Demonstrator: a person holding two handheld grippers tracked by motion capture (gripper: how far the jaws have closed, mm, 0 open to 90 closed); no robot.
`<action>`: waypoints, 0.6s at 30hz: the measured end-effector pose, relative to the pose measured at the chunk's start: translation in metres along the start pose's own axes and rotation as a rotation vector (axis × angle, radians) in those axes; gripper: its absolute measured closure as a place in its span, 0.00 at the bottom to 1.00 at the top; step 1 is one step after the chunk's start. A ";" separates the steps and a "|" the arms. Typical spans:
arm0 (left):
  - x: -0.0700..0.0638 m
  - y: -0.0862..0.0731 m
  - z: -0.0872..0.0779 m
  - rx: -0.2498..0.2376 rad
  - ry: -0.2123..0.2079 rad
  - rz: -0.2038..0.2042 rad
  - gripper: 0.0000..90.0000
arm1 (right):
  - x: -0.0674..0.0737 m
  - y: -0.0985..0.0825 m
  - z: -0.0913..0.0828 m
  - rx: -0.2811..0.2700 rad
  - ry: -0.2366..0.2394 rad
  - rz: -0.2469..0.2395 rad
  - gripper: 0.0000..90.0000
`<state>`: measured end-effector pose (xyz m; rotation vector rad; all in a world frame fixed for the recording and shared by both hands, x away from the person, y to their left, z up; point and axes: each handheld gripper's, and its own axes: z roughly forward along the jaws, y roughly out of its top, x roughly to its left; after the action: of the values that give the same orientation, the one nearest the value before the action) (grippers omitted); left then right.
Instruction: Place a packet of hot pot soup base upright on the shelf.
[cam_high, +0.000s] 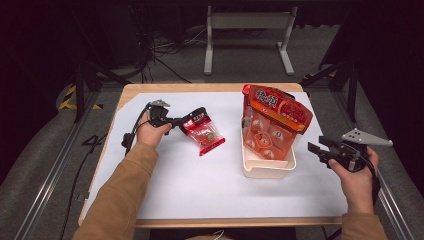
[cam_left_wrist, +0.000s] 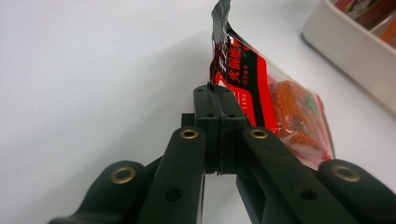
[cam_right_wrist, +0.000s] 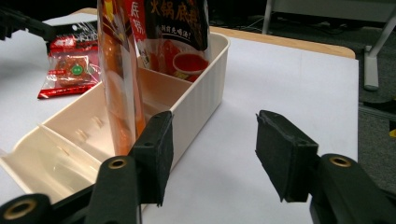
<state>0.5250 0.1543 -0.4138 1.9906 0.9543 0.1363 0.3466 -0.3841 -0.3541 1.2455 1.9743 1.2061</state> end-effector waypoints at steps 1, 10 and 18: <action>-0.002 0.001 -0.002 -0.006 -0.003 0.009 1.00 | 0.000 0.000 0.000 0.003 -0.002 0.000 0.54; -0.024 0.012 -0.024 -0.059 -0.045 0.093 1.00 | 0.000 -0.001 -0.002 0.019 0.019 0.002 0.70; -0.052 0.025 -0.043 -0.091 -0.076 0.182 1.00 | -0.004 -0.005 0.000 0.033 0.016 0.010 0.71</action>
<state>0.4843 0.1417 -0.3562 1.9816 0.7054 0.2003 0.3460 -0.3882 -0.3588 1.2667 2.0093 1.1961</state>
